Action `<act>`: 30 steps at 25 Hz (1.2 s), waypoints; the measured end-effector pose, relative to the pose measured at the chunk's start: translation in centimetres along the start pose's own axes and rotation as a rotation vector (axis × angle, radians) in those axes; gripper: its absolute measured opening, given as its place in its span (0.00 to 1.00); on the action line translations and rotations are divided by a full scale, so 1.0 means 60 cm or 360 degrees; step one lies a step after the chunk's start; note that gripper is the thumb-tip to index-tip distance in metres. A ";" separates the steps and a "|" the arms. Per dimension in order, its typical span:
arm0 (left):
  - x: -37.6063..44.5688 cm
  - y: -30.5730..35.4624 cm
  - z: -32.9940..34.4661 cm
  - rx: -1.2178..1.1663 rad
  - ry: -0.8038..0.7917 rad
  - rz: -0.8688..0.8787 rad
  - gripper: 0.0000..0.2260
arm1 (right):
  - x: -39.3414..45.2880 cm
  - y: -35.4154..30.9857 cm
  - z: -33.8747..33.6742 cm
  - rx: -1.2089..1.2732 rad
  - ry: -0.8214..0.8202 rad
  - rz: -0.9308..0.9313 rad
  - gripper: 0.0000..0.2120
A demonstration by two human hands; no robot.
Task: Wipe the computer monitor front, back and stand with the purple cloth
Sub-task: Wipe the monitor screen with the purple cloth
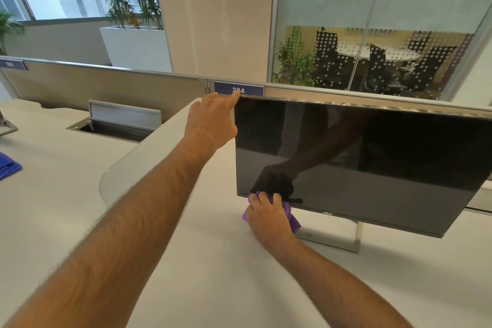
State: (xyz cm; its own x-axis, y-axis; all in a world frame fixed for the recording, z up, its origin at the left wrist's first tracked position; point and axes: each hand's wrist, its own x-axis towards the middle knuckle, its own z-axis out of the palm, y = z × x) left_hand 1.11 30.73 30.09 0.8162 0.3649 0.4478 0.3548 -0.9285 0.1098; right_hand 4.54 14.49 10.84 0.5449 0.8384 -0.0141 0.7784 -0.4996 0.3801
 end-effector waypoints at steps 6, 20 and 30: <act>-0.008 0.010 -0.006 -0.0009 0.0028 -0.0005 0.32 | -0.072 0.066 0.023 0.0105 -0.0081 0.0156 0.34; -0.019 0.027 -0.015 -0.0007 0.0056 -0.0013 0.32 | -0.224 0.223 0.091 0.0253 -0.0233 0.0622 0.38; -0.022 0.034 -0.018 0.0100 0.0051 -0.0042 0.33 | -0.332 0.319 0.129 0.0254 -0.0254 0.1037 0.39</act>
State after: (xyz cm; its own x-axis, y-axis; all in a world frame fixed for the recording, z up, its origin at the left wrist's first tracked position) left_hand 0.27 28.26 30.67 0.7916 0.3858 0.4738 0.4045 -0.9121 0.0667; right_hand 11.00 -13.47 11.25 0.9471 0.3196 0.0304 0.3059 -0.9271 0.2165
